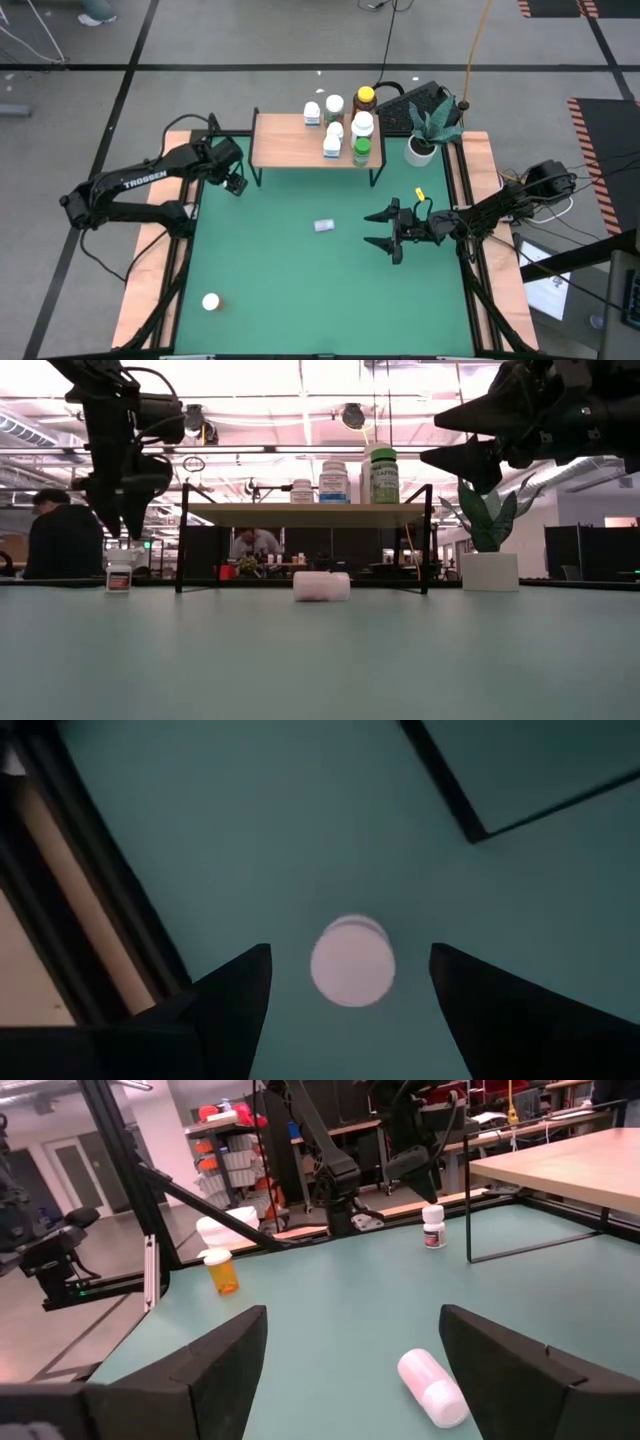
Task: Pick and place medicine bottles onto shelf by color
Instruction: Put the small white medicine bottle on the shelf
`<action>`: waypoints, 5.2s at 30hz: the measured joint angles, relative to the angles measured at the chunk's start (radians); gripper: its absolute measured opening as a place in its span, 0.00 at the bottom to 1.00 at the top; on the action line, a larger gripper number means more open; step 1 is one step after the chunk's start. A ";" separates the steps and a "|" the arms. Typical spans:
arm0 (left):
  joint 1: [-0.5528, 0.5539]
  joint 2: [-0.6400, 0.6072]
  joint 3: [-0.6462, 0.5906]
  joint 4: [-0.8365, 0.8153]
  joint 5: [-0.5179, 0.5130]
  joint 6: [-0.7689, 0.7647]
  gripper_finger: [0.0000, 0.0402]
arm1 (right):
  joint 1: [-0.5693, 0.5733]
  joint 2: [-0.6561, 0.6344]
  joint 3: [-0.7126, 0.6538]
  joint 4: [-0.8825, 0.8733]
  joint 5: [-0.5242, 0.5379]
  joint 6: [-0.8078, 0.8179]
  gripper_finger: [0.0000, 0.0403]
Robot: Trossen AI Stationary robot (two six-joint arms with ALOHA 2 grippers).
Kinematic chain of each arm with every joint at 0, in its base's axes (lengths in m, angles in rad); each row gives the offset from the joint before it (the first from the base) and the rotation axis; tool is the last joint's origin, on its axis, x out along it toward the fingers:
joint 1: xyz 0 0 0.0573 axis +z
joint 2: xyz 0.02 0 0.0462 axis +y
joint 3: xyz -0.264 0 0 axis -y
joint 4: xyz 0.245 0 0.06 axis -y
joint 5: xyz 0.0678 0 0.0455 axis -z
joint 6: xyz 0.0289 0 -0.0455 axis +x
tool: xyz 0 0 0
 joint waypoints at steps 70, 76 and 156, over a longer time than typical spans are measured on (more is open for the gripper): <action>-0.034 0.064 -0.022 -0.022 0.066 -0.001 0.45 | 0.032 0.000 0.000 0.016 -0.025 -0.026 0.71; -0.127 0.040 0.167 -0.226 0.066 -0.046 0.38 | 0.032 0.000 0.000 0.015 -0.024 -0.026 0.71; -0.046 0.951 1.392 -0.202 0.206 0.537 0.46 | 0.048 0.000 0.000 -0.019 -0.018 -0.018 0.71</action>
